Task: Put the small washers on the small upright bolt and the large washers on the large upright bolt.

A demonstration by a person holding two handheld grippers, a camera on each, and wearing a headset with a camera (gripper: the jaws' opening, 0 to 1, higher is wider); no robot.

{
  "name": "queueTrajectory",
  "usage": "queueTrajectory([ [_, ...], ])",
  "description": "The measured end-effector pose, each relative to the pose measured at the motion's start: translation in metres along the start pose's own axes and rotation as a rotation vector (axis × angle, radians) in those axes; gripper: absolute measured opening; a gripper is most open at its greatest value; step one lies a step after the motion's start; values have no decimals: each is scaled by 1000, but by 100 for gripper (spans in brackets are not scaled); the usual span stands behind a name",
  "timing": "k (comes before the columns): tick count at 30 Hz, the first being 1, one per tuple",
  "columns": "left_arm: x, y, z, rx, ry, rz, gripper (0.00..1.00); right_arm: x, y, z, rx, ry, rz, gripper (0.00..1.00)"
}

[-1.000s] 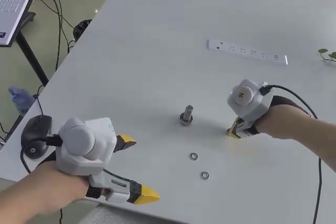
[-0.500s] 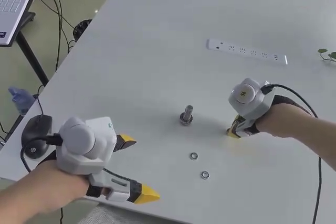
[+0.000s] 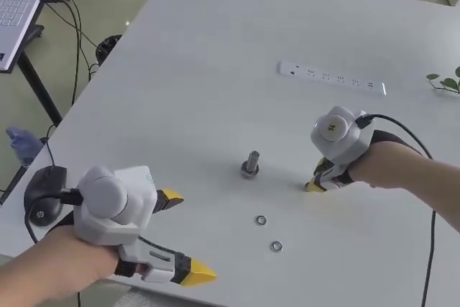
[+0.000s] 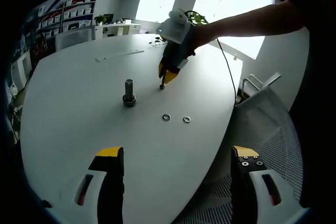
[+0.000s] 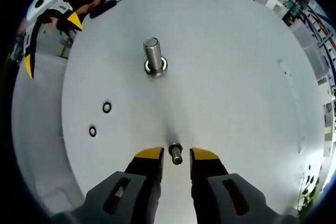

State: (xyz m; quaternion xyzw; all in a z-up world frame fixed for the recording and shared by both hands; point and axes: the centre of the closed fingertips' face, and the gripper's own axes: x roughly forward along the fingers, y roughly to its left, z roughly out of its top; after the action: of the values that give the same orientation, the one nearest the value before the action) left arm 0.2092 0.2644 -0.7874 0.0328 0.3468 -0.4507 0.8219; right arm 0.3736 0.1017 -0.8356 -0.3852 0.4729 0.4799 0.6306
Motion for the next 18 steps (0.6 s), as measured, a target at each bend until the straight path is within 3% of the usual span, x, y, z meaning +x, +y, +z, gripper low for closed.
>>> queueTrajectory([
  [18, -1, -6, 12, 13, -16, -8, 84, -27, 0, 6, 6, -26, 7, 21],
])
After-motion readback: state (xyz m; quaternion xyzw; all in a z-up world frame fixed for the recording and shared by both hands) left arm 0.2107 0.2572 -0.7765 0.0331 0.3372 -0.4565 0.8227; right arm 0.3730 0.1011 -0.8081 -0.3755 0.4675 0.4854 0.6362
